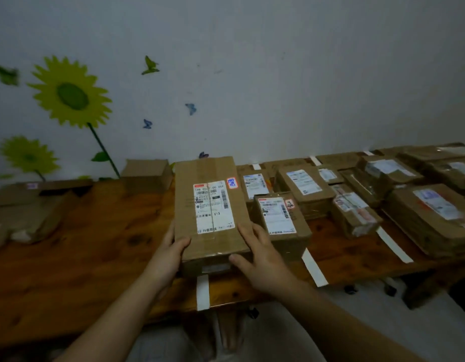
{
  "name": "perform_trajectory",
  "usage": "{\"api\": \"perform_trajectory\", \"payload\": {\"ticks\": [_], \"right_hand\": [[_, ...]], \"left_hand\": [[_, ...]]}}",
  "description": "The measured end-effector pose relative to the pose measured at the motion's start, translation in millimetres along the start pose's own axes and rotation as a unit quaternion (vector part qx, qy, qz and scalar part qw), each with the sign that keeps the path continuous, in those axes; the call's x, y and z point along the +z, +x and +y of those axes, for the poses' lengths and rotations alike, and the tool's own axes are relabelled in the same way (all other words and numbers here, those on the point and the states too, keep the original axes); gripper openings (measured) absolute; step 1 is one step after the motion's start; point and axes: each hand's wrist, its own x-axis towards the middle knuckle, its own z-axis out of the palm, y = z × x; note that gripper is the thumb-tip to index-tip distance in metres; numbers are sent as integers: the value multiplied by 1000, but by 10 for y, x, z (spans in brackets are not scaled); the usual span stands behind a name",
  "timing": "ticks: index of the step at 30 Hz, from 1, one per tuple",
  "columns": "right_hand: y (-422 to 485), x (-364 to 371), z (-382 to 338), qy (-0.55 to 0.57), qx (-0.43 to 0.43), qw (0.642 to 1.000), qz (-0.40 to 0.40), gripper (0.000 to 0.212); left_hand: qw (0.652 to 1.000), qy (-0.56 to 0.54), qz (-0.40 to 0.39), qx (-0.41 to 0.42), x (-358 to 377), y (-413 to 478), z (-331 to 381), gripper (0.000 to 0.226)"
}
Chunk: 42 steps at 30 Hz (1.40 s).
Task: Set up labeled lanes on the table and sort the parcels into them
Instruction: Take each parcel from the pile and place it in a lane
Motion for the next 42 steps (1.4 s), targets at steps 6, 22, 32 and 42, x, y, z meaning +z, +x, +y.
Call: {"api": "perform_trajectory", "payload": {"ticks": [6, 22, 32, 42], "right_hand": [[-100, 204, 482, 0, 37, 996, -86, 73], [-24, 364, 964, -65, 91, 990, -82, 79], [676, 385, -144, -221, -26, 975, -26, 71], [1742, 1358, -1708, -271, -81, 951, -127, 69]], "left_hand": [[998, 43, 26, -23, 202, -31, -571, 53], [967, 237, -61, -69, 443, 374, -940, 67], [925, 378, -21, -45, -601, 376, -207, 74], [906, 417, 67, -9, -2768, 562, 372, 74]]}}
